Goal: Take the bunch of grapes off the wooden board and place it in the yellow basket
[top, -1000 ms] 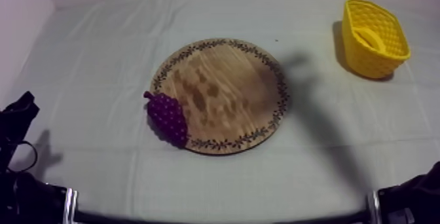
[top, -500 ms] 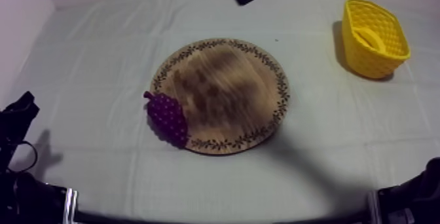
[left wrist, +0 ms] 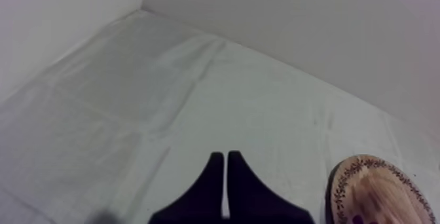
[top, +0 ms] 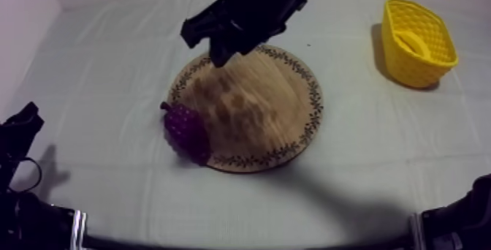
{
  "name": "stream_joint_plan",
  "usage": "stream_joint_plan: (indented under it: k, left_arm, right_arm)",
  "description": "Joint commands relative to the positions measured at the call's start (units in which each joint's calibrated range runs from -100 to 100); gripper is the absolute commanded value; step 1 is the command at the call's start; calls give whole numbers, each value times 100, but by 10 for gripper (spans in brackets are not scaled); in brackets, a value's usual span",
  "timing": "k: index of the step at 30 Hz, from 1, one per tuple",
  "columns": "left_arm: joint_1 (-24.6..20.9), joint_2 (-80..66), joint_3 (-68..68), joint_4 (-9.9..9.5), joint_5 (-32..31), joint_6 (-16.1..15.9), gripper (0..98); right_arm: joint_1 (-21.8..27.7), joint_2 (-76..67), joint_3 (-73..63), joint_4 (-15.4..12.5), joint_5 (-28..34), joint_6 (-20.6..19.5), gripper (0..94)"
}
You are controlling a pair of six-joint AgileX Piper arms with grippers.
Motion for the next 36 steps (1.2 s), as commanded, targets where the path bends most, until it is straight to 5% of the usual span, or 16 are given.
stream_joint_plan:
  k: [1,4,8,36]
  left_arm:
    - [-1,3,4,1,3,0,0]
    - [-1,3,4,1,3,0,0]
    - [-1,3,4,1,3,0,0]
    - [-1,3,4,1,3,0,0]
  right_arm:
    - [-45,24,53,-72,29,50,731]
    - [-150,150,-18,-79,51,10,864]
    - [-258,365,-117,-71,-27,-45,918]
    - [-334,2952,-1519,268,-491,-71,936]
